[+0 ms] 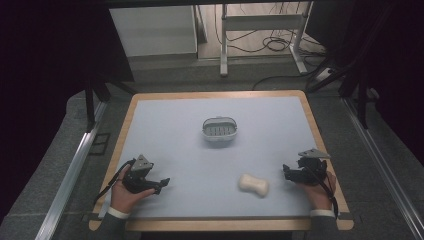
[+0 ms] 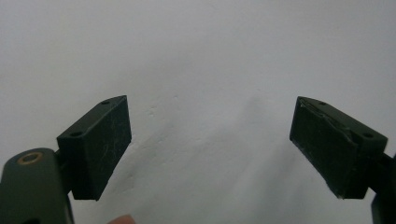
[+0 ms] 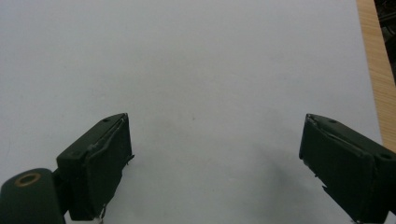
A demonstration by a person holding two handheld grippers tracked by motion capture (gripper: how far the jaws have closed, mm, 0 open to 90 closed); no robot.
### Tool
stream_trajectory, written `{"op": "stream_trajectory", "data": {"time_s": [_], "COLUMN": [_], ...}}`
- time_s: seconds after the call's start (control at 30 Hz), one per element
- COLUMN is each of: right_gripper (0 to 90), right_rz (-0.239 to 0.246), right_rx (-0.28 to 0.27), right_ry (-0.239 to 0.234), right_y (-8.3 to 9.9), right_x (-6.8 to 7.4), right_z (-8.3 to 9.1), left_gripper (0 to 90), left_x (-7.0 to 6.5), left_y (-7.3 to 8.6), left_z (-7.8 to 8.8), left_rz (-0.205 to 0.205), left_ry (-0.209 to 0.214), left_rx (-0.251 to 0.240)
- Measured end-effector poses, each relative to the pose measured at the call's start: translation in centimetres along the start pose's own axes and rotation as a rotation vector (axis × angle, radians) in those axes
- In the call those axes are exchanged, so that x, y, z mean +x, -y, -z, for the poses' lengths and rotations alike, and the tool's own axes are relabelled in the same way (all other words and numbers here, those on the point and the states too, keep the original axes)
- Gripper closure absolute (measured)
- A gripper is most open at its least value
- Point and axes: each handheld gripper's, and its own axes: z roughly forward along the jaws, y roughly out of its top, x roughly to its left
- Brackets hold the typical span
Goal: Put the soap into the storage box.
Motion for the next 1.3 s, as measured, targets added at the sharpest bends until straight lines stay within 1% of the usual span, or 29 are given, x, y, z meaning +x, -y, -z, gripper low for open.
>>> {"op": "stream_trajectory", "data": {"time_s": [0.03,0.23,0.37,0.5,0.67,0.7,0.73,0.8,0.83,0.9,0.97,1.03,1.07,1.1,1.13,1.2,1.23,1.27,1.3], "right_gripper": [9.0,9.4,9.4,10.1,10.5,10.5,10.5,10.5,10.5,10.5,12.0,12.8,14.3,14.5,14.5,15.1,16.2,16.2,17.1], "right_rz": [-0.008,-0.004,-0.009,-0.020,-0.018,-0.020,-0.020,-0.020,-0.019,-0.021,-0.021,-0.018,0.002,0.015,0.015,0.022,0.026,0.026,0.048], "right_rx": [-0.001,-0.003,-0.012,-0.016,-0.020,-0.032,-0.032,-0.041,-0.051,-0.054,-0.072,-0.075,-0.066,-0.065,-0.065,-0.074,-0.081,-0.081,-0.075], "right_ry": [-0.007,-0.021,-0.010,-0.020,-0.023,-0.022,-0.022,-0.008,-0.017,-0.022,-0.035,-0.045,-0.068,-0.070,-0.070,-0.085,-0.102,-0.102,-0.105], "right_y": [0.0,0.1,0.0,0.0,-0.1,-0.2,-0.2,-0.3,-0.5,-0.6,-0.8,-0.9,-1.2,-1.4,-1.4,-1.8,-2.0,-2.0,-2.2], "right_x": [-0.1,-0.1,-0.1,-0.3,-0.4,-0.4,-0.4,-0.4,-0.5,-0.5,-0.5,-0.4,-0.3,-0.2,-0.2,-0.2,0.0,0.0,0.3], "right_z": [0.1,0.2,0.3,0.5,0.7,1.1,1.1,1.3,1.7,1.8,2.3,2.5,2.7,2.8,2.8,3.3,3.7,3.7,4.1], "left_gripper": [13.2,13.2,13.2,13.2,13.2,13.2,13.2,13.2,13.2,13.2,13.2,13.3,13.3,13.4,13.4,13.5,13.5,13.5,13.5], "left_x": [0.0,0.0,0.0,0.0,0.0,0.0,0.0,0.0,0.0,0.0,0.0,0.0,0.0,0.0,0.0,-0.1,-0.1,-0.1,-0.1], "left_y": [0.0,0.0,0.0,0.0,0.0,0.0,0.0,0.0,0.0,0.0,0.0,0.0,-0.1,-0.1,-0.1,-0.1,0.0,0.0,0.0], "left_z": [0.0,0.1,0.2,0.0,0.1,0.2,0.2,0.2,0.2,0.2,0.2,0.3,0.4,0.5,0.6,0.8,0.8,0.8,0.8], "left_rz": [0.000,0.001,0.001,0.000,0.001,0.001,0.001,0.002,0.002,0.003,0.005,0.009,0.012,0.015,0.020,0.023,0.023,0.023,0.023], "left_ry": [0.001,0.004,0.004,0.004,0.004,0.004,0.004,0.005,0.006,0.005,0.006,0.004,0.005,0.004,0.003,0.005,0.004,0.004,0.004], "left_rx": [0.000,-0.003,-0.004,-0.001,-0.003,-0.003,-0.004,-0.005,-0.005,-0.005,-0.006,-0.011,-0.014,-0.019,-0.024,-0.026,-0.026,-0.026,-0.026]}}
